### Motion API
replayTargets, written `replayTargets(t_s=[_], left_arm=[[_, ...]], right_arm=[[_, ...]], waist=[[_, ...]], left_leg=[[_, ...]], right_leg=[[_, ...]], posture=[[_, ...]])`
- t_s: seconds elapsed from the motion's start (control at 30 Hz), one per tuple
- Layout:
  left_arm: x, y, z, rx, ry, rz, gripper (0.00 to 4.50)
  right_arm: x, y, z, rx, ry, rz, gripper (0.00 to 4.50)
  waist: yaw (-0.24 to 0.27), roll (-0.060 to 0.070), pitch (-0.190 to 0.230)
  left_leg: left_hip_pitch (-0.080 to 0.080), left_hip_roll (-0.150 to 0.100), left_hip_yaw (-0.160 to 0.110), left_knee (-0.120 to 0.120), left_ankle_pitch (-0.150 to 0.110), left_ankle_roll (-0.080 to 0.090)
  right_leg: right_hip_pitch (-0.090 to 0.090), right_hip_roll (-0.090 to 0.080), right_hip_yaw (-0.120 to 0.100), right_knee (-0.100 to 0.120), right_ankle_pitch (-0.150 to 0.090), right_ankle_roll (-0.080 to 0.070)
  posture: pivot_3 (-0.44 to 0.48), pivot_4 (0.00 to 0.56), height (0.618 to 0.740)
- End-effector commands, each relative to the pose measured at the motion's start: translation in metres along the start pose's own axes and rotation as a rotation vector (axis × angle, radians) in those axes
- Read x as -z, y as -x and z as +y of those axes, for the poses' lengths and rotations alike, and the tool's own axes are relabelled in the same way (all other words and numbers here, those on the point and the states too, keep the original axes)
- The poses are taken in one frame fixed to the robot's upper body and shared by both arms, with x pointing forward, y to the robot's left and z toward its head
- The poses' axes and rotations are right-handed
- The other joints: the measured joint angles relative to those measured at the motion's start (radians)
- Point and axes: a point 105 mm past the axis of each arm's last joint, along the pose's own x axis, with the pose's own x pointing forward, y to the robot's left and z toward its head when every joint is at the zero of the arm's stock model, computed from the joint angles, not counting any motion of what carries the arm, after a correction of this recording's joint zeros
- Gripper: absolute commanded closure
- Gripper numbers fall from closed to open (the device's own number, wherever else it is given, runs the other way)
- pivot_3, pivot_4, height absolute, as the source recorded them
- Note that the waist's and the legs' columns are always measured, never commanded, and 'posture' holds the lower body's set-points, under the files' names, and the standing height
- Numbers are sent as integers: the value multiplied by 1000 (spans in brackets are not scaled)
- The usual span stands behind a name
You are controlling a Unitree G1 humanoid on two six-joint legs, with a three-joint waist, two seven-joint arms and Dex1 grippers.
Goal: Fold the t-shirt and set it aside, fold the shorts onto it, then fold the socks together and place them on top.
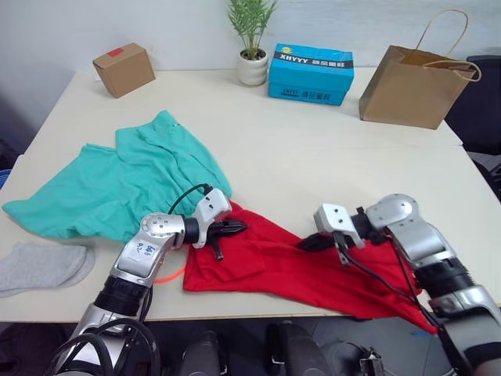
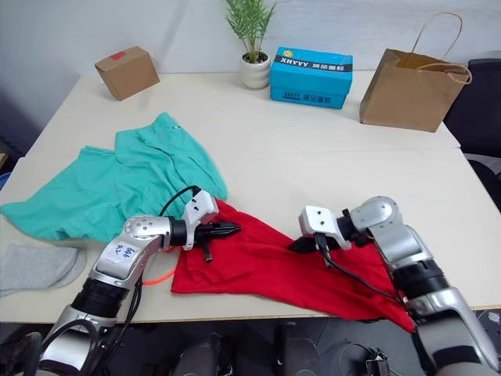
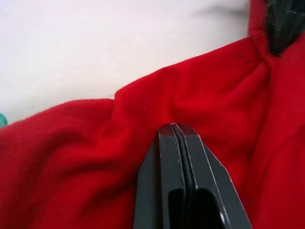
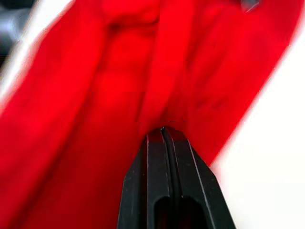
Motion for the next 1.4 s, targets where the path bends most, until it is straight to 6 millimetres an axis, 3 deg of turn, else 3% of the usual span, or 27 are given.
replayTargets(t_s=[0.03,0.13,0.2,0.27,0.37,0.47,0.7,0.97,1.1,1.17,1.27,1.4], left_arm=[[10,3,2,-12,4,36,4480],[8,5,5,-28,-9,26,4480],[5,6,4,-20,-29,4,4480],[-4,7,5,-25,-59,-41,4480],[-23,10,-6,41,-99,-144,4480],[-28,8,-14,94,-132,-158,4480],[-18,-1,-6,47,-103,-88,4480],[13,-2,-4,14,-85,47,4480],[14,-1,1,-29,-51,39,4480],[12,-1,1,-30,-48,28,4480],[7,-1,1,-18,-45,0,4480],[1,2,5,-25,-61,-4,4480]], right_arm=[[-13,11,28,-62,-69,-30,4500],[-18,23,44,-56,-117,-52,4500],[-28,28,41,12,-114,-136,4500],[-37,37,32,114,-160,-235,4500],[-33,51,14,299,-124,-272,4500],[-15,49,-4,426,-107,-196,4500],[8,33,-6,358,-34,-55,4500],[44,39,17,257,-171,50,4500],[33,53,45,126,-270,2,4500],[24,61,47,125,-273,-43,4500],[19,83,25,283,-239,-95,4500],[34,109,-3,462,-189,-69,4500]], waist=[[0,0,0],[0,0,0],[-5,-1,0],[-5,-1,0],[-1,-1,0],[0,-1,0],[-1,-1,0],[-1,-1,-1],[4,-2,-1],[3,-2,-1],[-6,-2,-2],[-2,-2,-1]], left_leg=[[0,0,0,0,0,0],[0,0,-1,0,0,0],[0,0,-1,0,0,0],[1,0,-1,0,0,0],[0,0,-1,0,0,0],[-1,0,-1,-1,0,0],[-1,-1,0,0,0,0],[0,0,0,-1,0,0],[1,0,-1,-1,0,0],[1,0,-2,-1,0,1],[2,0,-1,0,0,1],[2,0,-1,0,1,1]], right_leg=[[0,0,0,0,0,0],[0,0,0,0,0,0],[1,0,0,0,0,0],[1,0,0,0,0,-1],[0,0,0,0,0,-1],[0,0,-1,-2,0,-1],[0,0,-1,-2,0,0],[1,1,-1,-2,0,0],[2,0,-1,-2,0,0],[3,0,-1,-3,0,0],[3,0,-1,-2,1,0],[3,0,-1,-1,1,-1]], posture=[[0,150,740],[0,150,740],[0,150,740],[0,150,740],[0,150,740],[0,150,740],[0,150,740],[0,150,740],[0,150,740],[0,150,740],[0,150,740],[0,150,740]])
